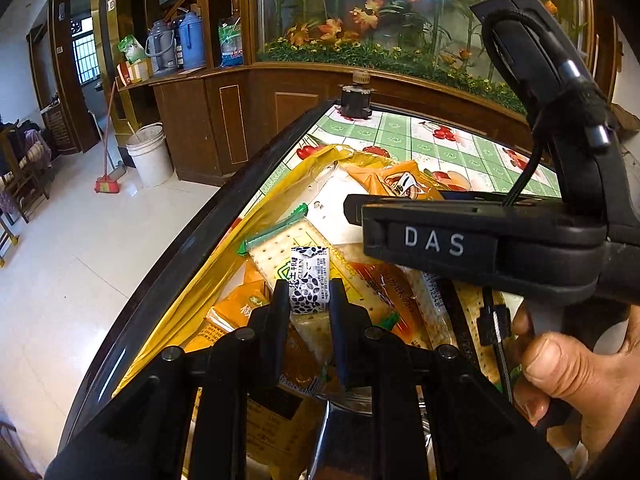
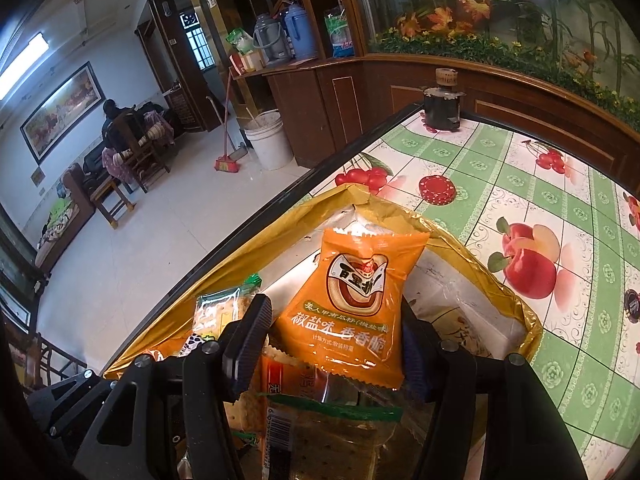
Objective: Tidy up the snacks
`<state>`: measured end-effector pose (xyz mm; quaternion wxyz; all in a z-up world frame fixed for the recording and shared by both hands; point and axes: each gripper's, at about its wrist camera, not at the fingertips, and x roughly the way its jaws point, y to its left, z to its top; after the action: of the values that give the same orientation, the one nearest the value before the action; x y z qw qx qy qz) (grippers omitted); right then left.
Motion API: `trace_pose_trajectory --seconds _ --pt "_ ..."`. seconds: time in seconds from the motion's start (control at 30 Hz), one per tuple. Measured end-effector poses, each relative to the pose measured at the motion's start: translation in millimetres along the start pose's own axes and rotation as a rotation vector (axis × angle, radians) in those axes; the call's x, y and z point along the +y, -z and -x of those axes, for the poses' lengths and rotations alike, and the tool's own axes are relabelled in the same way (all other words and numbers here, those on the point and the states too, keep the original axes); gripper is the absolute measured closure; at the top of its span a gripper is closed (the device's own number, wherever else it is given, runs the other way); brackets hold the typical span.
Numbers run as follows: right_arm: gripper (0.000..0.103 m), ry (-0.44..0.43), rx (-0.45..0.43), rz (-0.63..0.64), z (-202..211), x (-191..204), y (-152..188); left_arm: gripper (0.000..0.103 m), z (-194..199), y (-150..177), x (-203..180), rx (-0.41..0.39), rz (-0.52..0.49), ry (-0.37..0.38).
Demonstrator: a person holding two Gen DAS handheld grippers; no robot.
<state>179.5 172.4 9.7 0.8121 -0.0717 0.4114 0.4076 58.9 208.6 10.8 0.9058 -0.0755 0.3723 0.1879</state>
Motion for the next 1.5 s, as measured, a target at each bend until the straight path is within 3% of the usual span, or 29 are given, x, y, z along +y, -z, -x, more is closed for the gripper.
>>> trace_pose_trajectory --seconds 0.2,0.23,0.3,0.33,0.37,0.67,0.97,1.17,1.27,1.5 --pt "0.040 0.010 -0.015 -0.013 5.0 -0.5 1.6 0.083 -2.0 -0.2 -0.4 -0.004 0.009 -0.010" --pt "0.037 0.009 -0.021 -0.020 7.7 -1.0 1.7 0.077 -2.3 -0.4 -0.3 -0.006 0.010 -0.021" --pt "0.030 0.009 -0.041 -0.029 16.0 -2.0 1.9 0.054 -1.8 -0.1 1.2 -0.009 0.018 -0.044" --pt "0.030 0.011 -0.053 -0.031 21.2 -2.3 2.0 0.034 -1.5 -0.2 2.7 -0.005 0.026 -0.035" --pt "0.030 0.012 -0.060 -0.034 25.3 -2.9 1.9 0.027 -0.1 0.3 4.7 -0.005 0.037 -0.019" --pt "0.025 -0.003 -0.152 -0.067 85.7 -11.5 17.4 0.027 27.0 13.6 -4.9 -0.033 0.011 0.001" --pt "0.019 -0.049 -0.257 -0.027 162.8 -16.6 73.5 0.027 85.6 38.8 -8.0 -0.103 0.028 0.025" --pt "0.019 -0.050 -0.200 0.092 181.3 -7.2 120.1 0.020 124.9 55.8 -9.3 -0.164 -0.013 -0.010" --pt "0.019 -0.039 -0.194 0.118 186.4 -3.3 144.2 0.020 135.0 62.0 -8.7 -0.137 -0.028 0.013" --pt "0.018 -0.087 -0.169 0.099 189.0 -1.2 173.2 0.020 155.0 82.2 -7.5 -0.118 -0.036 -0.010"
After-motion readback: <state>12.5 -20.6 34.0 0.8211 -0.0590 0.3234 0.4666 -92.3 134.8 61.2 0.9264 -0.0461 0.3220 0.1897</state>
